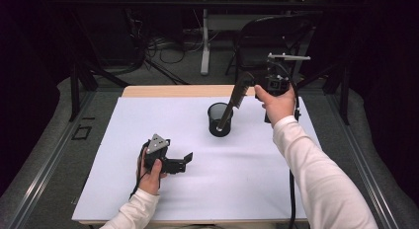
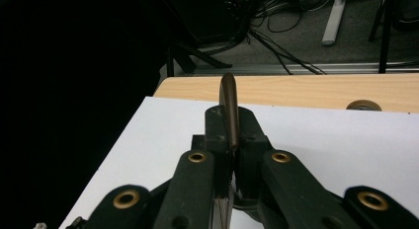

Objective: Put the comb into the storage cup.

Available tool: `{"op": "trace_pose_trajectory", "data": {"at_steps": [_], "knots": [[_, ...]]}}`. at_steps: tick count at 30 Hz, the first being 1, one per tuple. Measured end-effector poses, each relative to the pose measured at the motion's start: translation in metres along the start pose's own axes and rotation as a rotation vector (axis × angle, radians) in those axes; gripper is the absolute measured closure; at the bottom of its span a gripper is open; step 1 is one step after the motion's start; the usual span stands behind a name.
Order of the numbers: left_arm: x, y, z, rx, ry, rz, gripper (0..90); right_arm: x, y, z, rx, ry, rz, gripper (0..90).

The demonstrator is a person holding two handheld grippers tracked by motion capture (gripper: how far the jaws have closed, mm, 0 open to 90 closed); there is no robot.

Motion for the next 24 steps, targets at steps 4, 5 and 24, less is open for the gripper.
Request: {"op": "trace_pose_trajectory", "data": {"at_steps": [4, 5, 24], "knots": [[0.0, 0.0, 0.0, 0.002, 0.001, -0.002, 0.3, -0.007, -0.004, -0.002, 0.005, 0.004, 0.001, 86.9], [0.0, 0.0, 0.0, 0.002, 0.001, -0.001, 0.3, -0.008, -0.005, -0.002, 0.008, 0.005, 0.0, 86.9], [0.0, -0.001, 0.0, 0.006, 0.0, -0.005, 0.3, -0.036, -0.007, -0.009, 0.063, 0.047, -0.032, 86.9]]}}
Point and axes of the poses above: each handheld gripper's, and its own axes: z roughly backward along the jaws, x roughly out of its underside, y roughly to its right, the point moved 5 cm from there along -z, roughly forward along the jaws, and after that the axes turned 15 degrees about -y, right-handed, at the moved point
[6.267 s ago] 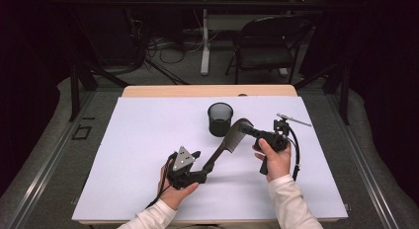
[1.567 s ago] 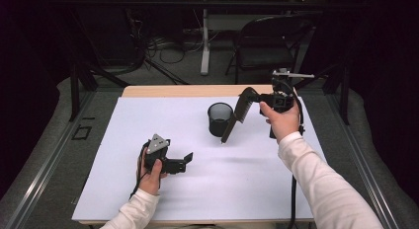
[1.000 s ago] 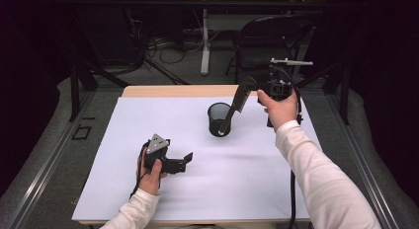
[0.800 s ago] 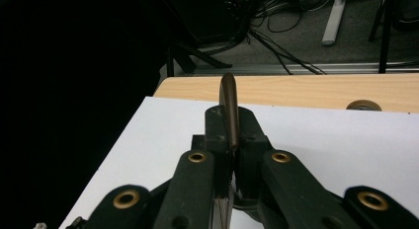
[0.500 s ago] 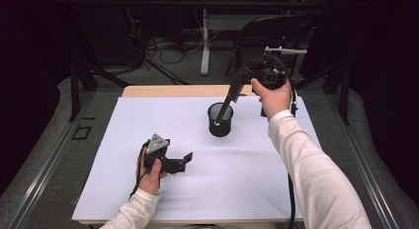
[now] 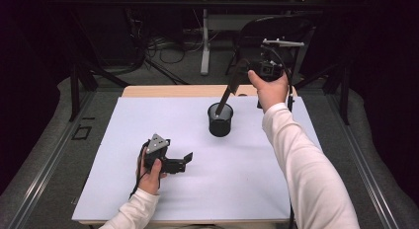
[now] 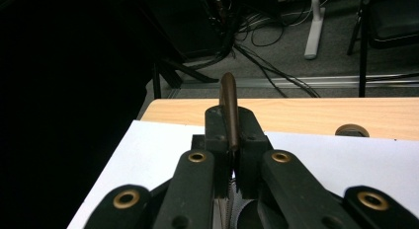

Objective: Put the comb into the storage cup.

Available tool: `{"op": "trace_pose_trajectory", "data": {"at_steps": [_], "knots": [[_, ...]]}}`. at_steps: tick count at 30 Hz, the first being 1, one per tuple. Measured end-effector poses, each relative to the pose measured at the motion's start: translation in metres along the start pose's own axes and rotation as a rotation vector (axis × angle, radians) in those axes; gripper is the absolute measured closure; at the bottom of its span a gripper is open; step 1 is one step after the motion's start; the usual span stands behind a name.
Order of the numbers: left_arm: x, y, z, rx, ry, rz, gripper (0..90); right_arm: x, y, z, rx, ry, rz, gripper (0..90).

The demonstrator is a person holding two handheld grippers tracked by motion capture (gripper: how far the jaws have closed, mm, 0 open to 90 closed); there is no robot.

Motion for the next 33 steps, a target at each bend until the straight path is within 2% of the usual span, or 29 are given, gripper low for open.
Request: {"op": "trace_pose_trajectory", "data": {"at_steps": [21, 33], "knots": [[0.0, 0.0, 0.0, 0.003, -0.001, 0.0, 0.3, -0.006, 0.008, -0.007, 0.021, 0.029, -0.033, 86.9], [0.0, -0.001, 0.0, 0.001, -0.001, 0.002, 0.3, -0.001, 0.014, -0.018, 0.032, 0.028, -0.046, 86.9]]}}
Point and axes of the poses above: each handheld gripper's, and its own axes: z roughly backward along the jaws, x roughly out of its underside, y roughly to its right, the point moved 5 cm from there along -z, roughly forward along the jaws, and after that the axes turned 15 degrees about -y, right-handed, at the moved point
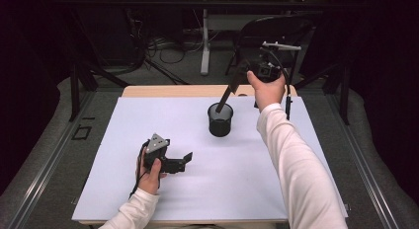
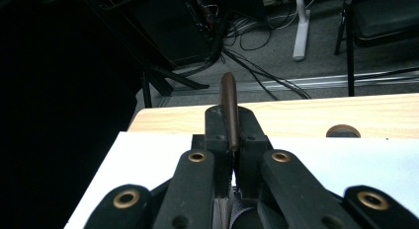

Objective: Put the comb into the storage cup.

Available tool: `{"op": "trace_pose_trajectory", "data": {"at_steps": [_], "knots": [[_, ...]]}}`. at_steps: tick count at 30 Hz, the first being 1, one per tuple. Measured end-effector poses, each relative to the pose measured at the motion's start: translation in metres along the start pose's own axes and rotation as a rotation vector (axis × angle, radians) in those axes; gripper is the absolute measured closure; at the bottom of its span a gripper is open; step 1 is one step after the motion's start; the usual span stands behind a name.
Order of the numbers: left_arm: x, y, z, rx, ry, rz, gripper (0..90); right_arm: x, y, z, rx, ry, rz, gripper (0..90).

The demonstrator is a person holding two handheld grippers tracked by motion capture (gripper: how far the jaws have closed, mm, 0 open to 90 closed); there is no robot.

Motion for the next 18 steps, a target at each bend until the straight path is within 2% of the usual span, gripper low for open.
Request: {"op": "trace_pose_trajectory", "data": {"at_steps": [18], "knots": [[0.0, 0.0, 0.0, 0.0, 0.0, -0.002, 0.3, 0.013, 0.006, -0.022, 0.009, -0.017, -0.01, 86.9]]}}
Point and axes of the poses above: each handheld gripper's, and its own axes: z roughly backward along the jaws, x roughly out of its underside, y roughly to its right, the point moved 5 cm from there along -z, roughly forward along the jaws, and after that the axes turned 15 degrees about -y, right-handed, at the moved point
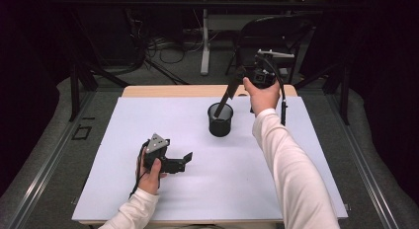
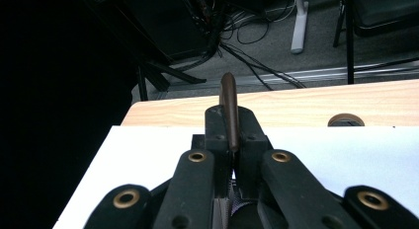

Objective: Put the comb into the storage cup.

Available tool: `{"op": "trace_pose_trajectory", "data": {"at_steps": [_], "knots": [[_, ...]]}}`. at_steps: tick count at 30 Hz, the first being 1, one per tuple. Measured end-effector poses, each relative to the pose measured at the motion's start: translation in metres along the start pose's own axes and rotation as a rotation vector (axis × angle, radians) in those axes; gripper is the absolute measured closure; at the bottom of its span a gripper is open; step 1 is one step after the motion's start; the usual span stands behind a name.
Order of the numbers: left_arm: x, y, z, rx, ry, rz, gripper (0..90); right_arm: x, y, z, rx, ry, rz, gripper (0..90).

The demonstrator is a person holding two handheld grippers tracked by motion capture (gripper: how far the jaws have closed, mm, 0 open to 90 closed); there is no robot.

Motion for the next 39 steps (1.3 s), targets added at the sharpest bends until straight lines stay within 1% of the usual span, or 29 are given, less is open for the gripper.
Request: {"op": "trace_pose_trajectory", "data": {"at_steps": [13, 17, 27, 34, 39], "knots": [[0.0, 0.0, 0.0, 0.001, 0.001, -0.001, 0.3, 0.01, 0.008, -0.015, 0.018, -0.016, -0.009, 87.0], [0.0, 0.0, 0.0, 0.0, 0.001, 0.0, 0.3, 0.013, 0.009, -0.019, 0.023, -0.022, -0.004, 86.9], [0.0, 0.0, 0.0, 0.001, -0.002, -0.002, 0.3, 0.019, 0.01, -0.03, 0.036, -0.037, 0.003, 87.0], [0.0, 0.0, -0.001, 0.0, -0.004, -0.003, 0.3, 0.024, 0.011, -0.037, 0.035, -0.045, -0.005, 86.9], [0.0, 0.0, -0.001, -0.001, -0.004, -0.003, 0.3, 0.026, 0.011, -0.041, 0.034, -0.051, -0.002, 86.9]]}}
Point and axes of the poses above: each handheld gripper's, and its own axes: z roughly backward along the jaws, x roughly out of its underside, y roughly to its right, the point moved 5 cm from there along -z, roughly forward along the jaws, and after that the axes turned 15 degrees about -y, right-handed, at the moved point
